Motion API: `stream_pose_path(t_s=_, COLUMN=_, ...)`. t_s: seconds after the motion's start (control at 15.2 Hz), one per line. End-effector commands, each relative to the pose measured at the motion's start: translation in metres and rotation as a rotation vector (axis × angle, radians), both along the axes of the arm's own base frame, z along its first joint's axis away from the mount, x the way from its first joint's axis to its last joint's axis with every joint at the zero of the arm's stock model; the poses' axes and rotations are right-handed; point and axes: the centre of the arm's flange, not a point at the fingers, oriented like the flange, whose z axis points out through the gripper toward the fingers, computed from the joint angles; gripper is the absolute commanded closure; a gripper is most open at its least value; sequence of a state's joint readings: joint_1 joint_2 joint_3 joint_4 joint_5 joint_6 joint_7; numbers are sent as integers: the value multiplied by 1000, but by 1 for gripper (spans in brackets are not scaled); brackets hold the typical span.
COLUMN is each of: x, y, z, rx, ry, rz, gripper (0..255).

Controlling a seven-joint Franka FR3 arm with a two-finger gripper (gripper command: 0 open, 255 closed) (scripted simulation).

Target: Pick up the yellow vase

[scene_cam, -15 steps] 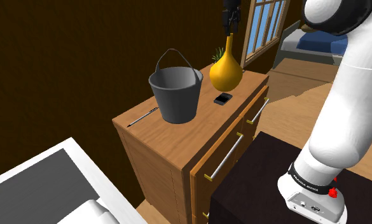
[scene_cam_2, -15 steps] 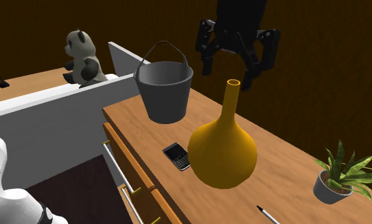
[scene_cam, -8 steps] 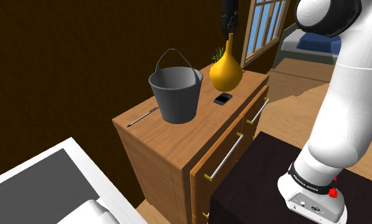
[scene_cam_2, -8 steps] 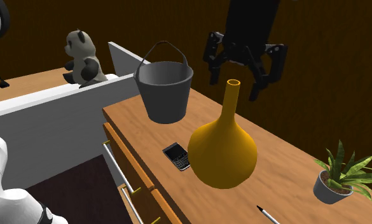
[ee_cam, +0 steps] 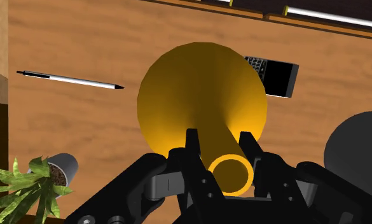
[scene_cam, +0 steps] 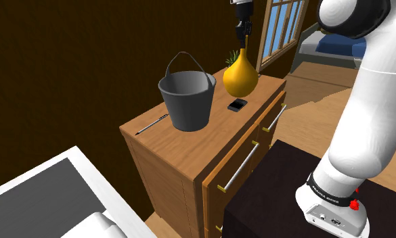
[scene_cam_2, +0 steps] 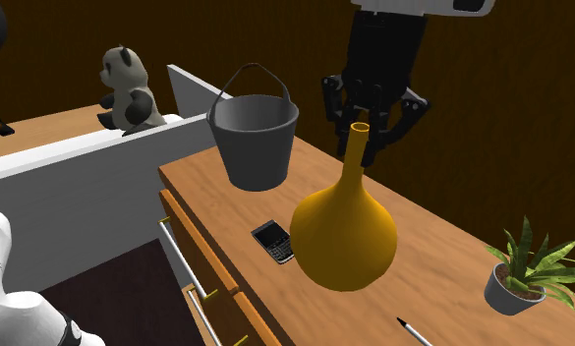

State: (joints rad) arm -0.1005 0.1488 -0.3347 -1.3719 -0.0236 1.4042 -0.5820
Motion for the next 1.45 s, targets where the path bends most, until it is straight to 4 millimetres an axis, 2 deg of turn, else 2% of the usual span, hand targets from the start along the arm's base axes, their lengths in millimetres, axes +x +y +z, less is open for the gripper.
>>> stream_pose_path(t_s=0.0, x=0, y=0, z=-1, rx=0, ry=1, rz=0, gripper=255)
stream_pose_path(t_s=0.26, x=0, y=-1, z=0, rx=0, ry=1, rz=0, gripper=255)
stream_pose_path(t_s=1.25, x=0, y=-1, z=79, rx=0, ry=1, rz=0, gripper=255)
stream_pose_path(t_s=1.39, x=0, y=-1, z=80, rx=0, ry=1, rz=0, gripper=255)
